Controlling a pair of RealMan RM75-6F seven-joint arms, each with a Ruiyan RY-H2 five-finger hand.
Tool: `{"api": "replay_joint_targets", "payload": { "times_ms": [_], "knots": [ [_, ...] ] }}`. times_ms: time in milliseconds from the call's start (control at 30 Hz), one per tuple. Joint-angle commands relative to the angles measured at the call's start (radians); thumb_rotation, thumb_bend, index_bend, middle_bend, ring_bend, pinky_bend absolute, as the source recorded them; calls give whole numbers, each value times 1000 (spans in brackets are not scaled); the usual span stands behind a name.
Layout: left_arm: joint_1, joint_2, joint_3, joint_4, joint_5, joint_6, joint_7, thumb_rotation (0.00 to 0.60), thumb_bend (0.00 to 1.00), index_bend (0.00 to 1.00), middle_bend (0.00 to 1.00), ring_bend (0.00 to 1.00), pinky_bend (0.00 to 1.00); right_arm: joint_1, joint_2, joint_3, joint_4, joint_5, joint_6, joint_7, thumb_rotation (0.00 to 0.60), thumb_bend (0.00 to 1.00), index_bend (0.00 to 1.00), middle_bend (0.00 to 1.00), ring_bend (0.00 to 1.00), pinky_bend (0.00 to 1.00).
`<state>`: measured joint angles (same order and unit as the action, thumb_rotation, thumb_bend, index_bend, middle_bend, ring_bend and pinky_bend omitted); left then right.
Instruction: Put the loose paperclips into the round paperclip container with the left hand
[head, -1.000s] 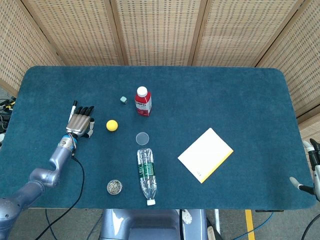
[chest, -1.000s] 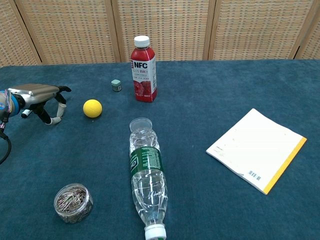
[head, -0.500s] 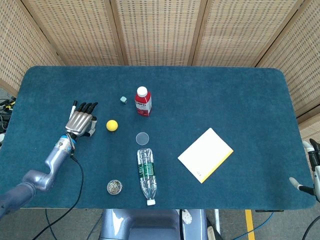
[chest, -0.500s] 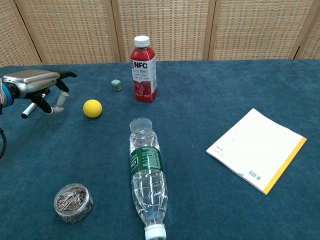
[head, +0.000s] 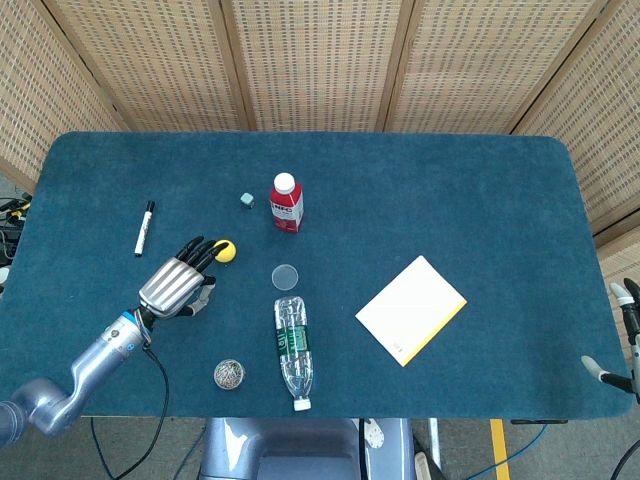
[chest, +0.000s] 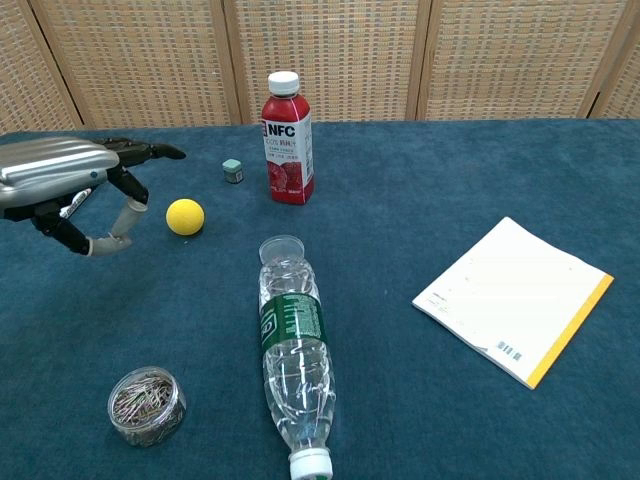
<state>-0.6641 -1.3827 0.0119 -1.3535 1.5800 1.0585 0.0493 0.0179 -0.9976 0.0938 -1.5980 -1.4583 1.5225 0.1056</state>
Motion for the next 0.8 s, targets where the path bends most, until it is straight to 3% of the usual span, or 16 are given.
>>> {"api": "replay_joint_targets", "payload": {
  "times_ms": [33, 500, 800],
  "knots": [
    [19, 26, 30, -45, 26, 12, 30, 600, 396, 696, 0, 0, 0, 0, 1, 0, 1, -1, 0, 2, 600, 0, 0, 0, 0, 0],
    [48, 32, 147, -144, 148, 7, 43, 600, 404, 696, 0, 0, 0, 1, 0, 0, -2, -1, -1, -4, 600, 0, 0, 0, 0, 0],
    [52, 33, 177, -179, 180, -8, 51, 600, 405, 696, 0, 0, 0, -1, 1, 2, 2, 3, -1, 6, 600, 0, 0, 0, 0, 0]
  ]
}}
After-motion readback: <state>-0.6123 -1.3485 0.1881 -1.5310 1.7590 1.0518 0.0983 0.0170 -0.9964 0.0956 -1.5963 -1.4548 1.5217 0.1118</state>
